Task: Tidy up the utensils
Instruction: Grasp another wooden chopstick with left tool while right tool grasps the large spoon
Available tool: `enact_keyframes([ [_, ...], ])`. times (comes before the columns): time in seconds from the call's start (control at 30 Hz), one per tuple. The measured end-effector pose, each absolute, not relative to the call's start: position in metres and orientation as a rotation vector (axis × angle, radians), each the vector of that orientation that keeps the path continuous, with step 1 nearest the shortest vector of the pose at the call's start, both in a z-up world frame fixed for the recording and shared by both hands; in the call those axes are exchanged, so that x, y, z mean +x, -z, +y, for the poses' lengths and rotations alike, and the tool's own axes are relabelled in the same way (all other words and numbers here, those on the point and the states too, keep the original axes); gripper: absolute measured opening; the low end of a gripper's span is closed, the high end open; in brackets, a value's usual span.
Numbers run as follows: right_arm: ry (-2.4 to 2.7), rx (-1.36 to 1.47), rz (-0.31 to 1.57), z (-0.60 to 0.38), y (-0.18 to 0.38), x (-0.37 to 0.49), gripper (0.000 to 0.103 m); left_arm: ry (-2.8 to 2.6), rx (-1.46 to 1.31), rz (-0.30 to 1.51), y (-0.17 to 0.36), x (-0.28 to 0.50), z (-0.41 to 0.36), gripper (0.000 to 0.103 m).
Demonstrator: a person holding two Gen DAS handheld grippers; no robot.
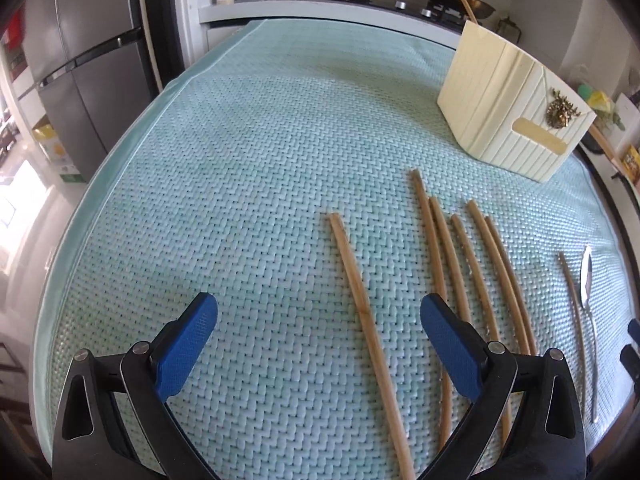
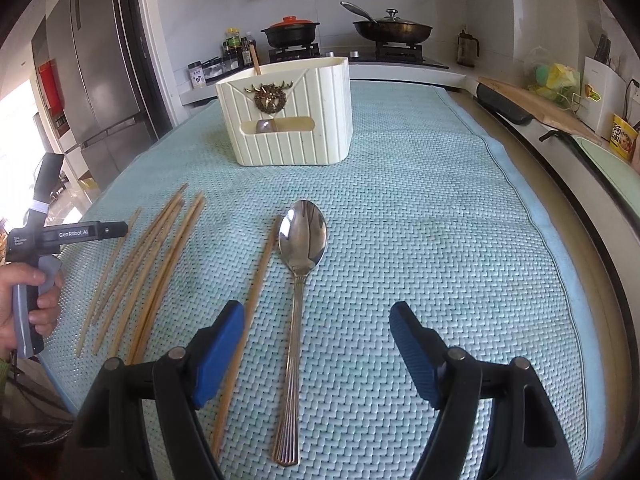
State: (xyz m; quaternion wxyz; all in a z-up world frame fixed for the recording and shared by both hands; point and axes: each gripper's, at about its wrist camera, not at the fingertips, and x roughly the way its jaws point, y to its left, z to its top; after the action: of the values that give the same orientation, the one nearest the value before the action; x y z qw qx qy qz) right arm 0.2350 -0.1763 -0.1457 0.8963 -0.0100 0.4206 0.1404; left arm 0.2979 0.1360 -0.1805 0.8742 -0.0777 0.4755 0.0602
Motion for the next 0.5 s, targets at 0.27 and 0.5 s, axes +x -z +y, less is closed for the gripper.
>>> enact_keyframes([
  [0.27,-0.33,-0.078,0.948,-0.151,0.17,0.283,0.077,-0.135,-0.088,1.023,0.191,0.311,0.132,0.1],
  [0.5,-0.309,-0.101,0.976,-0.135,0.178,0.322,0.065,-0.088,-0.07,1.047,0.187,0.329,0.134,0.086],
])
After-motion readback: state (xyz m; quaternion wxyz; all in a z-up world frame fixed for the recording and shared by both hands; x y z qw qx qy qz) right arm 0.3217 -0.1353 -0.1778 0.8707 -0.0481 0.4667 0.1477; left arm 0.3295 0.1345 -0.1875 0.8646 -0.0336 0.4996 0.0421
